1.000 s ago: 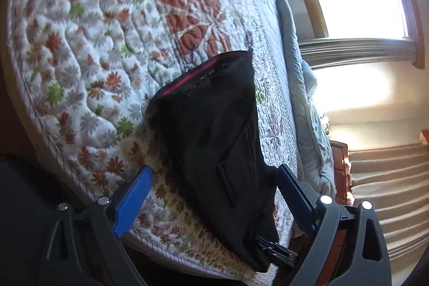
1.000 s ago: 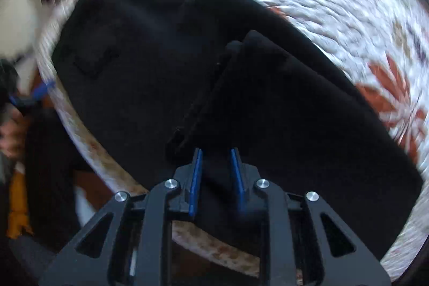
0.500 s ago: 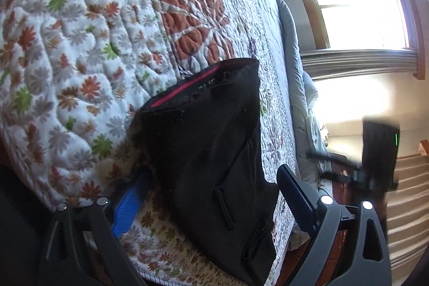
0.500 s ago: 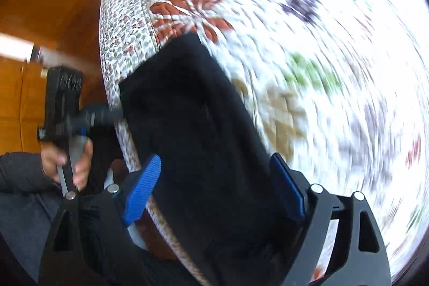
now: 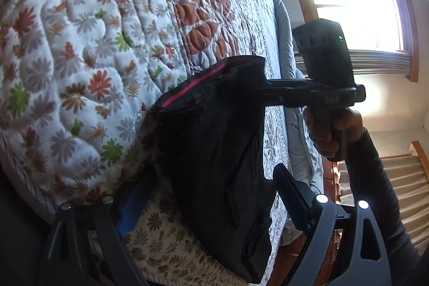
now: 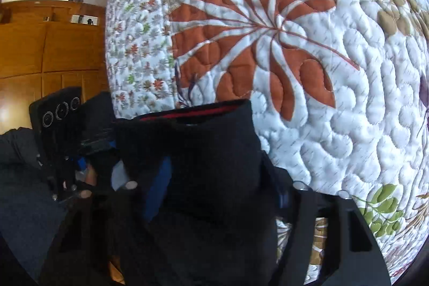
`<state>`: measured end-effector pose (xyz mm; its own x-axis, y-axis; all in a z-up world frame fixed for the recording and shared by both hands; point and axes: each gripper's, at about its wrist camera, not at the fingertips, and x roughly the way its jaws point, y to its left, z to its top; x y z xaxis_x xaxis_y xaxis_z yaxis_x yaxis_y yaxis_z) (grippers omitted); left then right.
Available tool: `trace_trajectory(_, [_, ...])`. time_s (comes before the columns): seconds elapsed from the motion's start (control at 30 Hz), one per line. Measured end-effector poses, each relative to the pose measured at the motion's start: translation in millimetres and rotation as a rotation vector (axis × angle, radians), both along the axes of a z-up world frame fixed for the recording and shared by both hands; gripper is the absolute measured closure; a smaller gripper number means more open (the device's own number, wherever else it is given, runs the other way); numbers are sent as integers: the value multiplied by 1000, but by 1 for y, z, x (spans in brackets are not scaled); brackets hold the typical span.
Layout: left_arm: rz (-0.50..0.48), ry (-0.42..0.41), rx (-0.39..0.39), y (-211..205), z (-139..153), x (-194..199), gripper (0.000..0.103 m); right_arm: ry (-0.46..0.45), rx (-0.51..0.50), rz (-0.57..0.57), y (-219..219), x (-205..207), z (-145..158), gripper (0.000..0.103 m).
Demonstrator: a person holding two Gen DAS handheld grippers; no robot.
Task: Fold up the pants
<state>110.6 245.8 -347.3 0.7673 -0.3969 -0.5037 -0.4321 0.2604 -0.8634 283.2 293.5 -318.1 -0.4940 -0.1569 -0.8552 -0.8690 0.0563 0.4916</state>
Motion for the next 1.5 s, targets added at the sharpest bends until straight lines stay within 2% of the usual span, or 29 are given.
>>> trace_trajectory(0.03, [0, 12, 3, -1, 0, -1, 25, -4, -2, 8, 0, 1, 0, 57])
trace_trajectory(0.1, [6, 31, -7, 0, -2, -2, 36, 20, -4, -8, 1, 7, 4, 62])
trace_trajectory(0.17, [2, 25, -21, 2, -3, 0, 37, 30, -3, -19, -2, 10, 8, 62])
trace_trajectory(0.3, [1, 32, 2, 3, -3, 4, 36, 10, -4, -16, -5, 9, 11, 62])
trace_trajectory(0.43, [-3, 13, 49, 6, 14, 9, 42, 24, 6, -22, -7, 4, 18, 67])
trace_trajectory(0.5, [-20, 9, 70, 6, 20, 14, 42, 40, 20, -26, -11, 5, 28, 68])
trace_trajectory(0.57, [-40, 37, 90, 4, 19, 18, 37, 49, 39, -40, -18, 9, 39, 69])
trace_trajectory(0.63, [-16, 63, 113, 4, 16, 15, 30, 53, 59, -44, -23, 10, 47, 70])
trace_trajectory(0.83, [13, 2, 126, 3, 14, 15, 16, 57, 57, -52, -21, 12, 37, 70])
trace_trajectory(0.97, [-11, -44, 133, 1, 16, 27, 18, 65, 49, -38, -17, 12, 32, 69])
trace_trajectory(1.17, [-48, -75, 187, -8, 30, 39, 19, 67, 76, -37, -28, 18, 52, 69])
trace_trajectory(1.23, [-43, -62, 227, -8, 34, 36, 22, 68, 87, -37, -32, 19, 59, 69])
trace_trajectory(1.27, [-39, -61, 262, -8, 38, 36, 22, 68, 91, -37, -34, 18, 62, 69])
trace_trajectory(1.3, [-27, -48, 331, -8, 44, 36, 22, 64, 96, -35, -36, 17, 66, 69])
trace_trajectory(1.33, [-20, -35, 357, -7, 44, 38, 20, 62, 100, -35, -37, 17, 68, 69])
trace_trajectory(1.37, [-27, -22, 348, -5, 41, 42, 20, 59, 106, -37, -39, 17, 71, 69])
trace_trajectory(1.43, [-76, -19, 250, -3, 26, 50, 20, 55, 113, -41, -41, 17, 74, 70])
trace_trajectory(1.5, [-87, -62, 236, -4, 25, 52, 22, 55, 120, -44, -43, 17, 76, 69])
